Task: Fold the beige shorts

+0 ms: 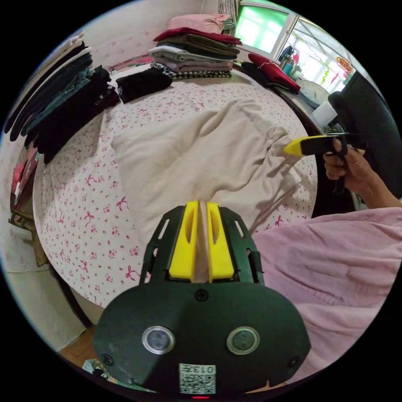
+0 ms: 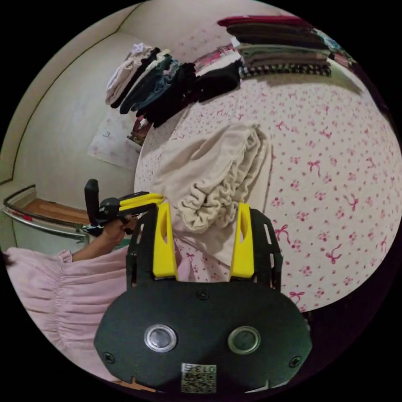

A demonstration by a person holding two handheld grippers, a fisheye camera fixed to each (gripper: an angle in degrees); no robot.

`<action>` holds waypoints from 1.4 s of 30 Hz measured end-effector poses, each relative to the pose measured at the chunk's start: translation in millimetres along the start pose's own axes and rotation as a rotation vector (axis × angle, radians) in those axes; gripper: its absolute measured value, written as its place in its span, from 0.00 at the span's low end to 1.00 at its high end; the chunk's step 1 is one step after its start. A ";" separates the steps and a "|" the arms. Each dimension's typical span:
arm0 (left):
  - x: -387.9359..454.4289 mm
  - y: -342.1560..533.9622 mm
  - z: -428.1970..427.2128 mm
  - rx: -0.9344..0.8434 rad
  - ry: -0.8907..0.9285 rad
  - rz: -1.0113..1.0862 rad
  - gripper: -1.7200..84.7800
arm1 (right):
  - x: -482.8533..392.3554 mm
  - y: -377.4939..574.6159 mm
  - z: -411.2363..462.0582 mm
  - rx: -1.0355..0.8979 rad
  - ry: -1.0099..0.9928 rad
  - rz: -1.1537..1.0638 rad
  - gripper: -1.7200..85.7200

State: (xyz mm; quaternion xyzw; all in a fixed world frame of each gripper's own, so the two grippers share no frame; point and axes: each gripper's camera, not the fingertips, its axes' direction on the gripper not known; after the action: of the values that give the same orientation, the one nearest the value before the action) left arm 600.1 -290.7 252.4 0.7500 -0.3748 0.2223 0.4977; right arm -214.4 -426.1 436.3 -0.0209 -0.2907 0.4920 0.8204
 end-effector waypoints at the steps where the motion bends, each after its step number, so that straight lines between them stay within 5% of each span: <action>1: -0.2 -2.2 6.7 -0.020 0.006 -0.001 0.04 | 2.3 0.5 6.0 -0.019 0.005 0.008 0.22; 6: -9.0 -9.7 0.8 -0.010 0.015 -0.013 0.03 | 9.7 7.0 19.8 -0.100 0.087 -0.038 0.15; 14: -36.7 -11.8 -4.1 -0.025 0.043 -0.056 0.05 | 24.9 40.1 -3.5 -0.107 0.141 -0.045 0.16; 26: -173.6 -22.1 -30.9 0.108 0.238 -0.395 0.18 | 102.1 20.9 -47.7 0.045 -0.091 0.057 0.25; 34: -195.8 -54.2 -6.5 0.032 0.381 -0.391 0.18 | 130.3 -0.4 -52.4 0.054 -0.177 0.084 0.26; 42: -187.1 -72.1 -7.5 -0.003 0.309 -0.376 0.12 | 142.5 -14.5 -39.0 -0.037 -0.138 0.089 0.23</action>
State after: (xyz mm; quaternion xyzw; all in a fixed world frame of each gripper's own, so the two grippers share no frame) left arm 540.9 -203.9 81.5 0.7629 -0.1483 0.2371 0.5829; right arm -134.0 -307.0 473.6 -0.0149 -0.3545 0.5228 0.7751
